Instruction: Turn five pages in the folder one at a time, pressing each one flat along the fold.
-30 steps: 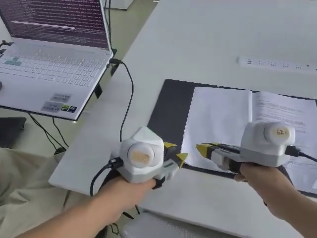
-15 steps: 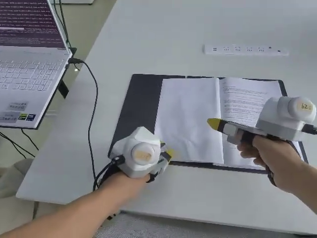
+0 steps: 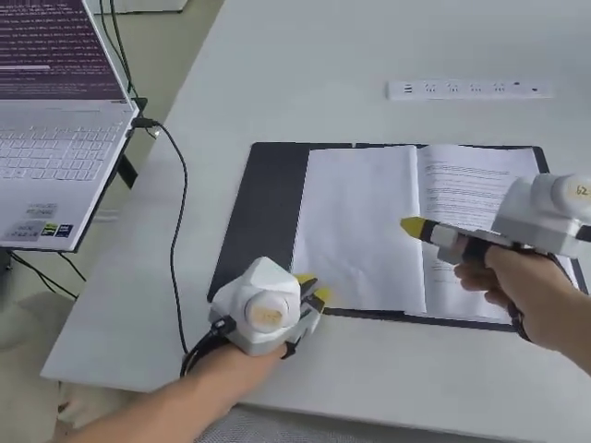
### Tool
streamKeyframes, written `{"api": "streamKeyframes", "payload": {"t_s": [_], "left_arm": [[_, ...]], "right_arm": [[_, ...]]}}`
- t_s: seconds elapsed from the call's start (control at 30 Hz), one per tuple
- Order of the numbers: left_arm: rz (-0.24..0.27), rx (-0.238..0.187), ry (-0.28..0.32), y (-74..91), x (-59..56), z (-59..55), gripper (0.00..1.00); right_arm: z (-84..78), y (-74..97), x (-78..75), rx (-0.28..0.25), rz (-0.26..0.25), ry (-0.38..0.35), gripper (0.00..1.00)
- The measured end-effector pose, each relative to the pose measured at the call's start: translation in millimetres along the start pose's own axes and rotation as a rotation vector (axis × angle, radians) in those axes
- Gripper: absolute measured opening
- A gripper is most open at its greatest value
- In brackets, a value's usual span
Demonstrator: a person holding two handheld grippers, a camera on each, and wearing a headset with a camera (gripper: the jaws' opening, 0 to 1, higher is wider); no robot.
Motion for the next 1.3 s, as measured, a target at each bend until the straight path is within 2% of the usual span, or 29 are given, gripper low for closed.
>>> {"api": "streamKeyframes", "payload": {"t_s": [0.17, 0.23, 0.33, 0.43, 0.53, 0.57, 0.6, 0.63, 0.73, 1.0, 1.1, 1.17, 1.23, 1.3], "left_arm": [[-0.002, 0.001, 0.008, -1.6, 1.3, -0.6, 0.10], [-0.003, 0.002, 0.006, -1.9, 1.4, -0.8, 0.10], [-0.002, 0.003, 0.007, -1.8, 1.4, -0.6, 0.10], [-0.002, 0.005, 0.006, -1.8, 1.2, -0.4, 0.10], [-0.003, 0.007, 0.008, -2.1, 1.4, -0.5, 0.10], [-0.003, 0.008, 0.007, -2.0, 1.3, -0.3, 0.10], [-0.002, 0.009, 0.008, -2.0, 1.3, -0.2, 0.10], [-0.002, 0.009, 0.010, -2.0, 1.3, -0.2, 0.10], [-0.001, 0.012, 0.012, -1.9, 1.2, 0.1, 0.10], [0.000, 0.014, 0.015, -0.9, 0.7, 1.2, 0.10], [-0.001, 0.015, 0.013, -0.8, 0.5, 1.3, 0.10], [-0.001, 0.014, 0.014, -1.1, 0.7, 1.0, 0.10], [-0.002, 0.014, 0.016, -0.7, 0.5, 1.2, 0.10], [-0.003, 0.015, 0.014, -0.5, 0.4, 1.4, 0.10]], "right_arm": [[3.3, -9.8, -12.4, 0.045, -0.005, -0.074, 0.00], [5.5, -11.6, -16.7, 0.047, -0.009, -0.101, 0.00], [11.2, -20.0, -34.7, 0.065, -0.017, -0.177, 0.00], [22.4, -27.6, -51.5, 0.039, -0.029, -0.287, 0.00], [31.4, -35.4, -64.9, 0.039, -0.036, -0.309, 0.00], [35.3, -38.3, -63.6, 0.033, -0.014, -0.355, 0.00], [40.6, -41.9, -68.9, 0.015, -0.028, -0.389, 0.00], [43.2, -43.5, -73.0, 0.013, -0.038, -0.381, 0.00], [51.9, -53.1, -82.0, -0.022, -0.028, -0.484, 0.00], [66.7, -66.9, -87.1, -0.091, -0.031, -0.538, 0.00], [72.0, -72.3, -93.4, -0.109, -0.038, -0.570, 0.00], [77.9, -77.5, -98.8, -0.137, -0.050, -0.609, 0.00], [82.4, -80.2, -100.3, -0.163, -0.049, -0.608, 0.00], [87.6, -83.1, -102.6, -0.194, -0.060, -0.641, 0.00]]}}
Point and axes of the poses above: the centre of the closed fingertips' face, and the gripper's own axes: y roughly backward along the fingers, x roughly to its left, z roughly out of its top, the point moved 4 cm from there along y, roughly backward along the fingers, and after that the axes turned 1 degree about -x, right-handed, at the moved point
